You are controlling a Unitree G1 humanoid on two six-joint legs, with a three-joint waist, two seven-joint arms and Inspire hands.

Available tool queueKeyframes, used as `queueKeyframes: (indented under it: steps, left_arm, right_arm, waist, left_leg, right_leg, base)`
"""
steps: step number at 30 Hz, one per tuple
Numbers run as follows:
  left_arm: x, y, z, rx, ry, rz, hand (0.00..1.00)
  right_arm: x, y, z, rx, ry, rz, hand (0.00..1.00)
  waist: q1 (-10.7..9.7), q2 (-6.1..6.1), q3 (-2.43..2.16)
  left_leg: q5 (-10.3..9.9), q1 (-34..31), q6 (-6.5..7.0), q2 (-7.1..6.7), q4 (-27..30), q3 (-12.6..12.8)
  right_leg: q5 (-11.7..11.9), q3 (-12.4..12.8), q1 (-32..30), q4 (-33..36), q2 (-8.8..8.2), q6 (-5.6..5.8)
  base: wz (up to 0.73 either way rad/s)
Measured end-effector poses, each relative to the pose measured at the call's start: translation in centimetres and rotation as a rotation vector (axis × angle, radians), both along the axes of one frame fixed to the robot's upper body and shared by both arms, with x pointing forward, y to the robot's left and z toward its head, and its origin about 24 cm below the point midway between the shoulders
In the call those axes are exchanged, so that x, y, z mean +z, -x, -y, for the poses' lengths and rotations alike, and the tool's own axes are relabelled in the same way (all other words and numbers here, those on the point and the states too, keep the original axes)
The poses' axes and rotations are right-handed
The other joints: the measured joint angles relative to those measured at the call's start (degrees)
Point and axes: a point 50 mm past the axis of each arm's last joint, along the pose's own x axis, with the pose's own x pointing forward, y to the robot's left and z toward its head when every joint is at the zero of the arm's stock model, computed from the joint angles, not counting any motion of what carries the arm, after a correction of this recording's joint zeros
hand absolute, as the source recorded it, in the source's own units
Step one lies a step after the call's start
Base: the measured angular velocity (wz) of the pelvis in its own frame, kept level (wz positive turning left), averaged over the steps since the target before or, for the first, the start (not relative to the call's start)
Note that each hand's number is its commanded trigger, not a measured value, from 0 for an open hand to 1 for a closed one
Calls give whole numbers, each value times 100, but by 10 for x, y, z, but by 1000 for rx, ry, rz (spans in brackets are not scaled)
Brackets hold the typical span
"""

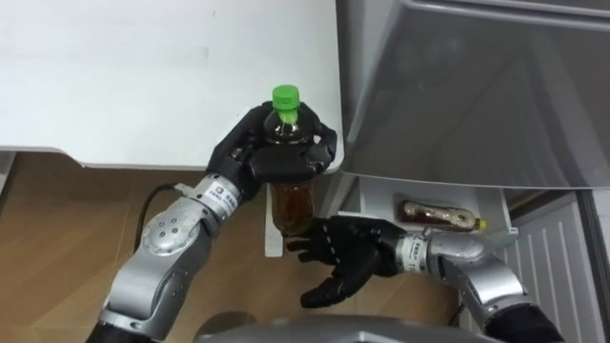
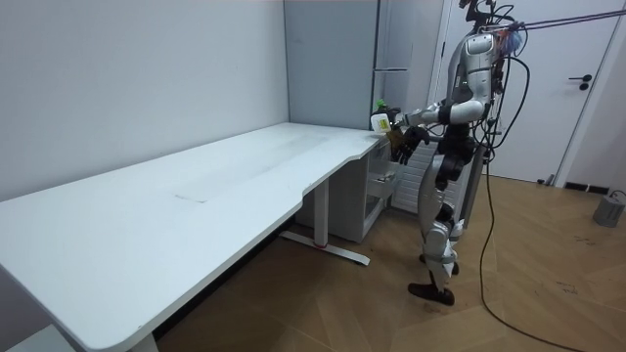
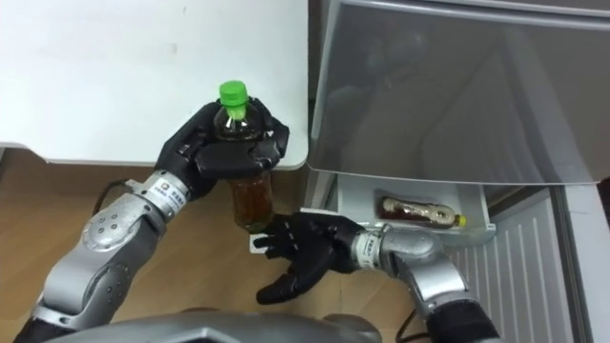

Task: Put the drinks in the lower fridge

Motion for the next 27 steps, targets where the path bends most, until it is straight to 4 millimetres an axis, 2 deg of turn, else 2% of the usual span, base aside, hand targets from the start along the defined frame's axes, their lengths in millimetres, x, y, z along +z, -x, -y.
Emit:
queueKeyframes:
  steps: [4, 11, 24, 27]
  left_arm:
    - [-2, 3, 6, -45, -20, 1, 100]
    - [-4, 7, 14, -109, -18, -3, 100]
    - [-12, 3, 9, -156, 23, -50, 100]
    - [-15, 2, 9, -173, 24, -58, 100]
  right_arm:
    - [-3, 5, -2, 5, -25, -42, 0]
    - [-8, 18, -1, -9, -68, -108, 0]
    - [-11, 26, -9, -29, -92, -178, 0]
    - [-12, 28, -9, -28, -86, -193, 0]
  waist:
    - [-2, 35, 4]
    - [-7, 202, -57]
    - [28, 228, -23]
    - [24, 244, -28]
  left_leg:
    - [0, -7, 0, -1, 2, 3]
    - [2, -50, 0, -6, 6, -6]
    - [2, -58, 0, 24, -15, 100]
    - [2, -84, 1, 25, 13, 98]
  right_leg:
    - [1, 10, -5, 1, -3, -1]
    - [1, -22, -25, 0, -8, 0]
    - [0, -1, -120, 95, -11, 0]
    - [0, -3, -194, 112, -11, 0]
  base:
    - [0]
    - [0]
    - [-3]
    - [0]
